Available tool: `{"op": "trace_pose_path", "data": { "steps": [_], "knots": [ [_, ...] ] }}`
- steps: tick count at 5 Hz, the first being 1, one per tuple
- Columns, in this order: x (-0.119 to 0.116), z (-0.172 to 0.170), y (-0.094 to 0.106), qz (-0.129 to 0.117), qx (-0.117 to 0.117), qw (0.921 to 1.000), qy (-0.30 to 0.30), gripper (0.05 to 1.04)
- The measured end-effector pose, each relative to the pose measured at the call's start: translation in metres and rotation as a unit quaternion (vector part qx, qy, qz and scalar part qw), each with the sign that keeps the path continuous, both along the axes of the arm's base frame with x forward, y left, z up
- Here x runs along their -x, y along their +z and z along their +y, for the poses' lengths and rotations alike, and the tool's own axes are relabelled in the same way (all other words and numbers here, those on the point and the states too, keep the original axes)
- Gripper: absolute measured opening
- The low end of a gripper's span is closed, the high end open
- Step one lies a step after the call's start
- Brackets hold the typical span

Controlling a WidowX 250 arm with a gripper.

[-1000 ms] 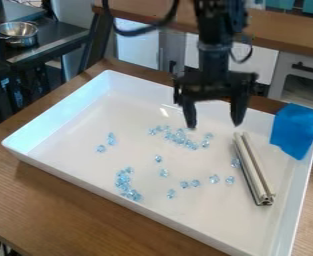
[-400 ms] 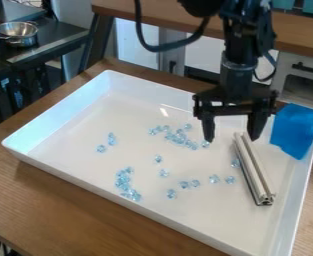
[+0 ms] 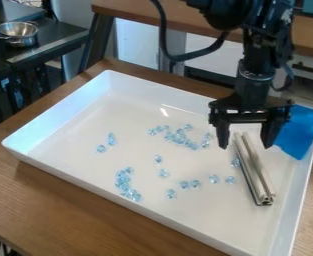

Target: Sweep into pile

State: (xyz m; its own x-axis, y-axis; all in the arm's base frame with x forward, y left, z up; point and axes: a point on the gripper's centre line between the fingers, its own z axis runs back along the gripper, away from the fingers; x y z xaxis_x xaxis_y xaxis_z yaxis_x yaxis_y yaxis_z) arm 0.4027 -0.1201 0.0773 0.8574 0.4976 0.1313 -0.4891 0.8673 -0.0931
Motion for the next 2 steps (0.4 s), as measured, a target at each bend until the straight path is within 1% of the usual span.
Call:
{"op": "trace_pose_path", "data": {
  "steps": [1, 2],
  "knots": [
    [-0.0014, -0.0087, -0.0002, -0.011, 0.001, 0.9999, -0.004, 0.999],
    [-0.0016, -0.0107, -0.0045, -0.011, -0.001, 0.9999, -0.002, 0.999]
  ]
}}
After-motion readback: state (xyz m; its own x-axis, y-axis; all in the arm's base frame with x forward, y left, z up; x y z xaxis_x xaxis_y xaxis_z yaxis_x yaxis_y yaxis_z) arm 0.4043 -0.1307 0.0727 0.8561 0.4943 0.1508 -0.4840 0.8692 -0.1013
